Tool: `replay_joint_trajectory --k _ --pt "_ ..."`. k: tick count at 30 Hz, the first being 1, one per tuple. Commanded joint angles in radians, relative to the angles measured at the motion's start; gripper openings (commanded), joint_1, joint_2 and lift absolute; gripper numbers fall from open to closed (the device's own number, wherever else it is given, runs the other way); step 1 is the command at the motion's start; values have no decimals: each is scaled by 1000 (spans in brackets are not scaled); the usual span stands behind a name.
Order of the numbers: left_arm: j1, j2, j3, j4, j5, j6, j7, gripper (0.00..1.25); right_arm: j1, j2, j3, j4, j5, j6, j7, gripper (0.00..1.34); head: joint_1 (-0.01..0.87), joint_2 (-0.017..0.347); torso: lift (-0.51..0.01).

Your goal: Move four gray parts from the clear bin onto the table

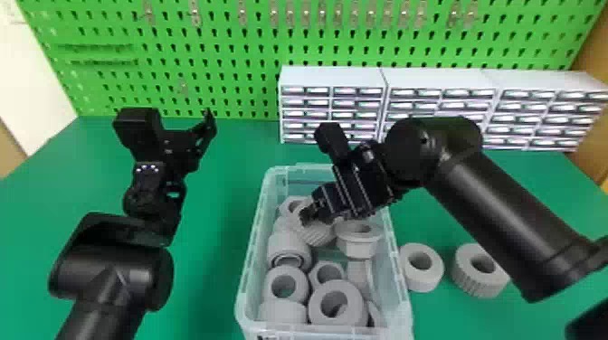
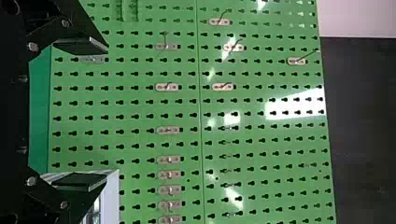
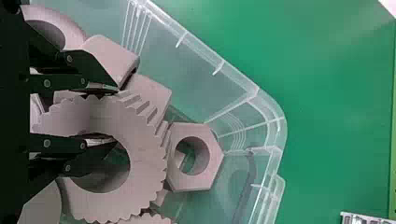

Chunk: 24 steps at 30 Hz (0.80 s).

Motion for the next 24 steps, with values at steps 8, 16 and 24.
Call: replay_joint_trajectory --k 8,16,24 --pt "1 0 4 0 1 -3 0 953 4 -5 -41 -99 4 18 0 414 693 72 -52" --pt "4 0 0 0 -2 -3 0 953 10 -10 -76 -162 9 29 0 407 693 72 -52" --pt "12 0 3 0 -2 -3 0 953 20 -13 -136 -200 38 58 0 405 693 72 -52"
